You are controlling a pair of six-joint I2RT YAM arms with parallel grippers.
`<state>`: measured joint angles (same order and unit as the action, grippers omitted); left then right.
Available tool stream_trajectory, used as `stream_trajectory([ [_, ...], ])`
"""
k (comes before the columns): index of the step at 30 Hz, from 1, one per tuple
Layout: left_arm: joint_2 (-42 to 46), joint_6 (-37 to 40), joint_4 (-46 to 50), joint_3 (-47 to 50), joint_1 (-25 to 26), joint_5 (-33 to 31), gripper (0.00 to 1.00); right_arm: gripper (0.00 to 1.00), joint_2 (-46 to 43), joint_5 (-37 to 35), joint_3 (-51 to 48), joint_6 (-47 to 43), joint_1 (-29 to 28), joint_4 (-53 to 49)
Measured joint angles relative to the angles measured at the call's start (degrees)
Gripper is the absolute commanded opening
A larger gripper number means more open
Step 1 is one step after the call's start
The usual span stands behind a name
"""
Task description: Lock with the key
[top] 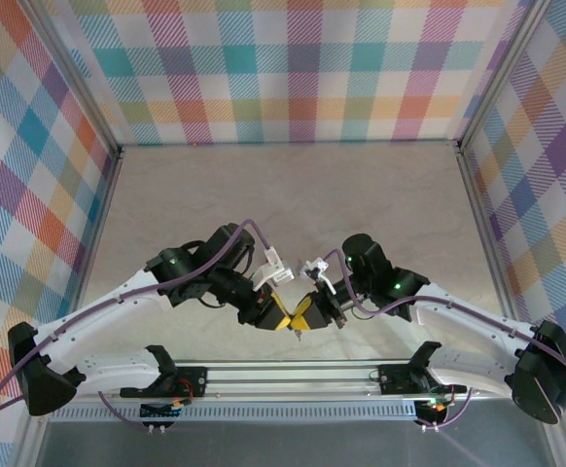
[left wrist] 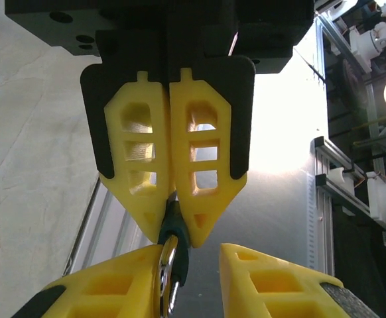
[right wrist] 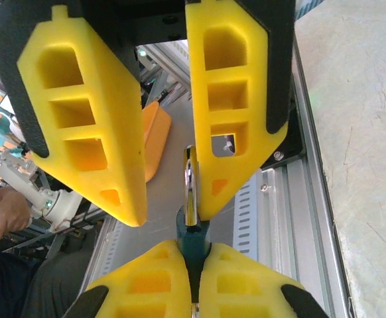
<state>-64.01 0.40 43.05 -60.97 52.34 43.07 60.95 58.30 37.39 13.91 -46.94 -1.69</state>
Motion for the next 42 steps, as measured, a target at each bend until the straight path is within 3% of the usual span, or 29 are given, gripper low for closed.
stream_trajectory([
  [3, 0.94, 0.39, 0.57, -0.76, 0.37, -1.75, 0.34, 0.00, 0.09, -0.92, 0.09, 0.00, 0.09, 1.01],
  [6, 2.51, 0.94, 0.48, -0.96, 0.31, -3.74, 0.41, 0.00, 0.09, -1.27, 0.66, -0.02, 0.09, 2.32],
  [18, 7.15, -0.22, 1.81, -0.66, -1.92, -13.86, 0.42, 0.00, 0.52, -1.99, 2.82, 0.02, 0.55, 7.08],
  [21, 8.70, -0.81, 1.75, -0.63, -3.61, -14.91, 0.52, 0.00, 0.79, -2.14, 2.82, 0.00, 0.81, 7.34],
  [22, 9.09, -1.01, 1.75, -0.66, -4.20, -15.13, 0.50, 0.00, 0.85, -2.14, 2.82, 0.00, 0.79, 7.34],
  [27, 9.64, -1.53, 1.84, -0.72, -5.31, -13.92, 0.40, 0.00, 1.51, -1.99, 2.82, 0.00, 0.74, 7.74],
  [31, 8.61, -1.84, 1.81, -0.72, -5.40, -11.04, 0.45, 0.00, 1.62, -1.68, 2.82, 0.00, 0.74, 7.78],
  [33, 8.22, -2.14, 1.70, -0.72, -5.51, -9.97, 0.41, 0.00, 1.62, -1.62, 2.82, 0.00, 0.74, 7.74],
  [42, 8.09, -2.38, 1.51, -2.08, -6.51, -7.93, 0.40, 0.00, 1.77, -1.42, 2.82, -0.02, 0.37, 7.69],
])
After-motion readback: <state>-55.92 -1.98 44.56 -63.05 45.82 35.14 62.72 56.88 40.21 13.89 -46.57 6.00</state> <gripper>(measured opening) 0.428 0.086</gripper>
